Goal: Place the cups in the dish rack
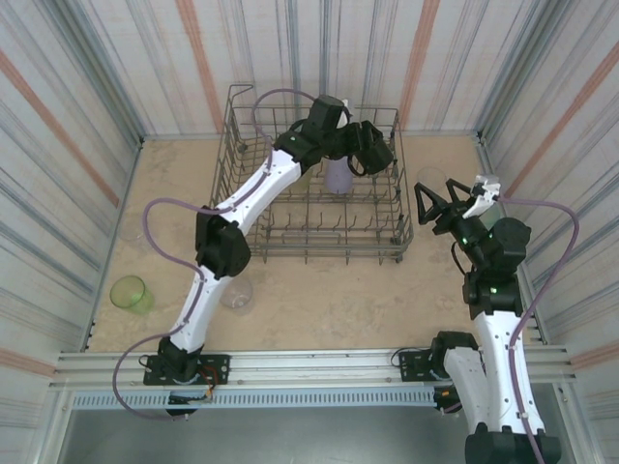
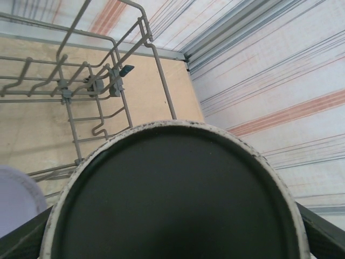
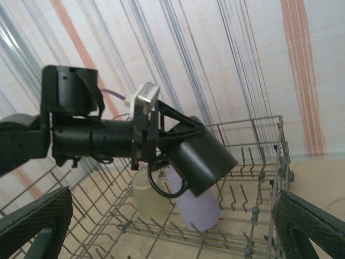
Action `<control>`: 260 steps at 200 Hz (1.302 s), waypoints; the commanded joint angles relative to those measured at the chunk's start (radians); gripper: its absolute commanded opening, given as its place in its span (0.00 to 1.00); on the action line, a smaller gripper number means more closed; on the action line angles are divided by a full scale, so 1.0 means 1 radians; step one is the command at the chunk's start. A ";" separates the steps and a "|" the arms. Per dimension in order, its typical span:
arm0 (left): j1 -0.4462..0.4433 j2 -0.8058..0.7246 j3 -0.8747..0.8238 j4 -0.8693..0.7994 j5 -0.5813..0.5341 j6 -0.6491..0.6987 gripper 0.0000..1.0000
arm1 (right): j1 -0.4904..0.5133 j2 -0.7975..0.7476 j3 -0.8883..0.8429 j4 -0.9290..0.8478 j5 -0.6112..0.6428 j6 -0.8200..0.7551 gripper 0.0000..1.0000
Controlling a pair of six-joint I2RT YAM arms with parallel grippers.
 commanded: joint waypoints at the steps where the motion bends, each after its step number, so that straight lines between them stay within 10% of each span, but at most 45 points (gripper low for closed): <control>1: 0.002 -0.181 -0.044 0.030 -0.052 0.098 0.00 | -0.003 -0.050 -0.017 -0.057 0.011 0.006 0.99; 74: 0.005 -0.556 -0.427 0.020 -0.287 0.310 0.00 | -0.002 -0.085 -0.008 -0.201 0.010 0.052 0.99; 260: 0.171 -0.740 -0.920 0.119 -0.374 0.359 0.00 | 0.051 -0.079 0.020 -0.264 0.091 0.061 0.99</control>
